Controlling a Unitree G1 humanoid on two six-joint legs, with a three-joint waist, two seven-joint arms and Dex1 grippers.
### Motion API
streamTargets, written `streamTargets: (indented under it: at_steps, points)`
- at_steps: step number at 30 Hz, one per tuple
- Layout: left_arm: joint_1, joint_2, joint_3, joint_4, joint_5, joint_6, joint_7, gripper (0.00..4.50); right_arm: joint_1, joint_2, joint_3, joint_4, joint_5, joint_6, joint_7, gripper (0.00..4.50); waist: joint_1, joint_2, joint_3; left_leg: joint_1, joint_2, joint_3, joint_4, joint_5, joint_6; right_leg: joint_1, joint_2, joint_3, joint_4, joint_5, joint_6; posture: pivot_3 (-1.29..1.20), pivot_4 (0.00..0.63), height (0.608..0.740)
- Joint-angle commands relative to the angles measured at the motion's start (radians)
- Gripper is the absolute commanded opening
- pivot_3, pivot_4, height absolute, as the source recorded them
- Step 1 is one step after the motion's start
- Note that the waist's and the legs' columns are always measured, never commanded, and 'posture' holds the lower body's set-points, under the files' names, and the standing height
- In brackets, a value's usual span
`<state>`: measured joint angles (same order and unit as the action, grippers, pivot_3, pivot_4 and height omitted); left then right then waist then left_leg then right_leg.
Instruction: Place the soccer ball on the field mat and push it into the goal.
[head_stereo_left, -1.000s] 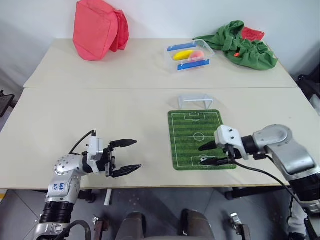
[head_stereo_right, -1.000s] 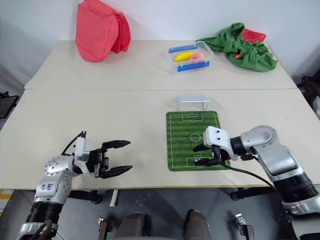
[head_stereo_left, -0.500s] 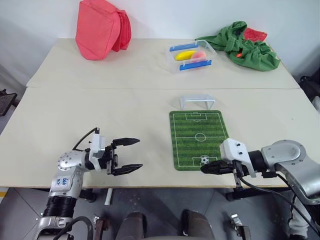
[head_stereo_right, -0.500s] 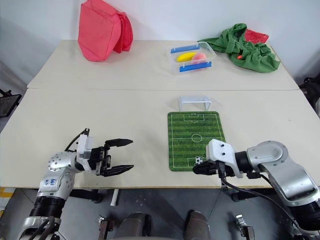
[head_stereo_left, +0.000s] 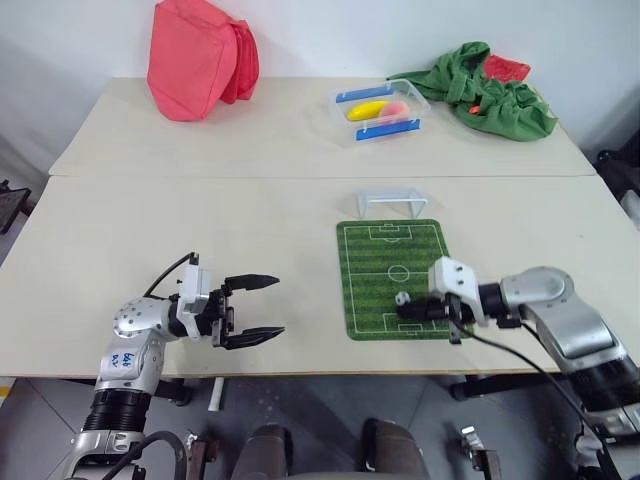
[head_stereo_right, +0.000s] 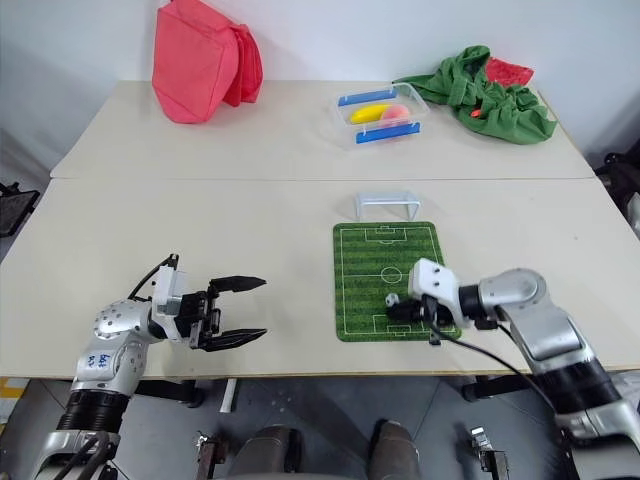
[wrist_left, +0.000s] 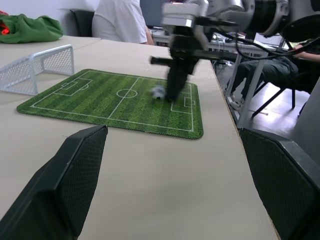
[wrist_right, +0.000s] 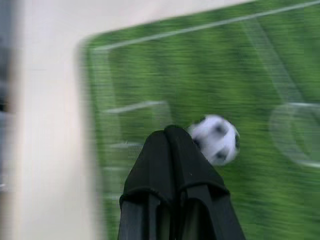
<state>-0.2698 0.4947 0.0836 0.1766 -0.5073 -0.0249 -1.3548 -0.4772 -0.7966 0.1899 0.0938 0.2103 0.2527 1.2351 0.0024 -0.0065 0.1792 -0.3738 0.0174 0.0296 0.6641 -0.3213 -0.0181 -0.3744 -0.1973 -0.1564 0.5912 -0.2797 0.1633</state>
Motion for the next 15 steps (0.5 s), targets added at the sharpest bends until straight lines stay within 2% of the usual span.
streamTargets:
  at_steps: [1,5,9,15]
  points:
    - [-0.026,0.010,0.016,-0.006,-0.012,-0.005,0.005,4.50,-0.146,0.023,-0.075,0.107,-0.018,-0.068,-0.065,0.05,-0.005,0.001,0.001,0.000,0.000,0.000,0.000,0.000,0.000,0.000,0.000,0.000,0.000,0.000,0.000,0.00,0.150,0.740]
    - [-0.059,-0.002,0.018,0.048,0.004,-0.036,0.009,4.50,-0.213,0.026,-0.140,0.134,-0.004,-0.059,-0.125,0.05,-0.002,0.001,0.001,0.000,0.000,0.000,-0.001,0.000,0.000,0.000,0.000,0.000,0.000,0.000,0.000,0.00,0.150,0.740]
    - [-0.081,-0.010,0.017,0.089,0.014,-0.059,0.017,4.50,-0.169,0.013,-0.184,0.073,0.008,-0.018,-0.147,0.05,-0.001,0.001,0.001,-0.001,0.000,0.000,-0.002,-0.001,0.000,0.000,0.000,-0.001,-0.001,0.000,0.000,0.00,0.150,0.740]
    - [-0.134,-0.031,0.081,0.143,-0.005,-0.028,0.146,4.50,-0.032,-0.013,-0.297,0.031,0.050,-0.037,-0.172,0.05,-0.003,0.001,0.001,-0.002,0.000,0.000,-0.001,-0.001,0.001,-0.001,0.000,-0.001,-0.002,0.000,0.001,0.00,0.150,0.740]
